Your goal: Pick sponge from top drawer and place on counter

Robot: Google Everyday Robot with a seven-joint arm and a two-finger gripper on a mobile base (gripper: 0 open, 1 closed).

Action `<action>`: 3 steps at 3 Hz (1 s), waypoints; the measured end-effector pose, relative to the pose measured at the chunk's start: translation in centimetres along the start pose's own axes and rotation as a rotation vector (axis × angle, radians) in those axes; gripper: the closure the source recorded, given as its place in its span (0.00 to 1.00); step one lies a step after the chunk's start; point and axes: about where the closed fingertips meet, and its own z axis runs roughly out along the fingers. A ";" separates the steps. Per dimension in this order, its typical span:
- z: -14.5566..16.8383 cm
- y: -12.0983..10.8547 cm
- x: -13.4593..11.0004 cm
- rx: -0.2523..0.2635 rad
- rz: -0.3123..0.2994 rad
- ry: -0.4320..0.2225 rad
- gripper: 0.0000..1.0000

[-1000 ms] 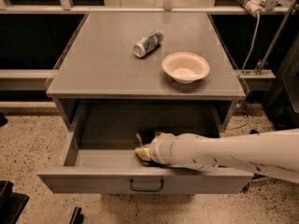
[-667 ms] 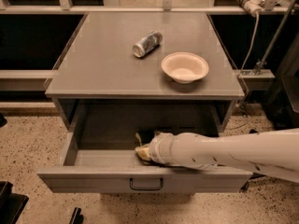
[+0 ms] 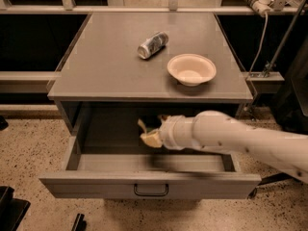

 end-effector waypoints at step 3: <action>-5.5 -2.5 -3.4 0.031 -0.040 -0.057 1.00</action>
Offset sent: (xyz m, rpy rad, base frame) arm 0.0192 -0.0246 0.0587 0.0256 -0.0577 0.0203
